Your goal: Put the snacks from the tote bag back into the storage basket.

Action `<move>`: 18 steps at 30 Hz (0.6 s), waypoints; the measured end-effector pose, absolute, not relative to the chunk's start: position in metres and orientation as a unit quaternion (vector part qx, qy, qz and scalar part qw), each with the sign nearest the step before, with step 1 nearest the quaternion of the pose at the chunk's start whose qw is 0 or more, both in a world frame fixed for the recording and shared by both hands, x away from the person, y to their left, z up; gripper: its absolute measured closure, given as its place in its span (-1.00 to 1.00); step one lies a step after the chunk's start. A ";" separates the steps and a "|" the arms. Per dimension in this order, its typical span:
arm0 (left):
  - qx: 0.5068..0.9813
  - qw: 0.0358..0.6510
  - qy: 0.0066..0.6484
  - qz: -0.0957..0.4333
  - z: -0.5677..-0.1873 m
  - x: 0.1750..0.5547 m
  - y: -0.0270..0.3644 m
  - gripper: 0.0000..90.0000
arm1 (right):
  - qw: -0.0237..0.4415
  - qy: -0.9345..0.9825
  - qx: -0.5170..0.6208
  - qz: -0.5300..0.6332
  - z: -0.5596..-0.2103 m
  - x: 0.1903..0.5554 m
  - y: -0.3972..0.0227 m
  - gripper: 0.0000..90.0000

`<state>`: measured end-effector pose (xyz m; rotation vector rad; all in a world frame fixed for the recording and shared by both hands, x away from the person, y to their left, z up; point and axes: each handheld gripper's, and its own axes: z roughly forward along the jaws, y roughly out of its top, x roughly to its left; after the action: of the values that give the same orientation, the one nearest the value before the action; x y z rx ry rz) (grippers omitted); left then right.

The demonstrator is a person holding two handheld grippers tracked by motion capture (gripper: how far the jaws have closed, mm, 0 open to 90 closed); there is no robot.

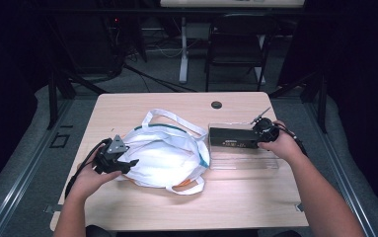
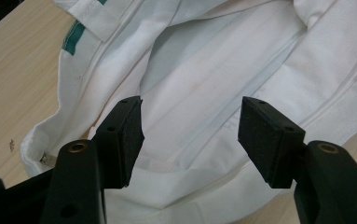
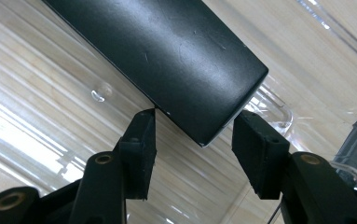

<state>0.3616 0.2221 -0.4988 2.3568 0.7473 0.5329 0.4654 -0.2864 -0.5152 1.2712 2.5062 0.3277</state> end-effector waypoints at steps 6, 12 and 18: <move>0.888 0.302 0.282 0.200 -0.499 0.360 0.223 -0.11 | 0.160 0.873 0.446 0.115 -0.515 0.471 -0.287 0.09; 0.889 0.300 0.284 0.199 -0.500 0.359 0.225 -0.11 | 0.168 0.871 0.447 0.114 -0.515 0.473 -0.286 0.09; 0.889 0.299 0.283 0.198 -0.500 0.359 0.226 -0.11 | 0.168 0.875 0.442 0.109 -0.514 0.476 -0.287 0.07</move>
<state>0.3590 0.2256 -0.5002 2.3612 0.7522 0.5264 0.4762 -0.2867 -0.5136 1.2560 2.4874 0.3094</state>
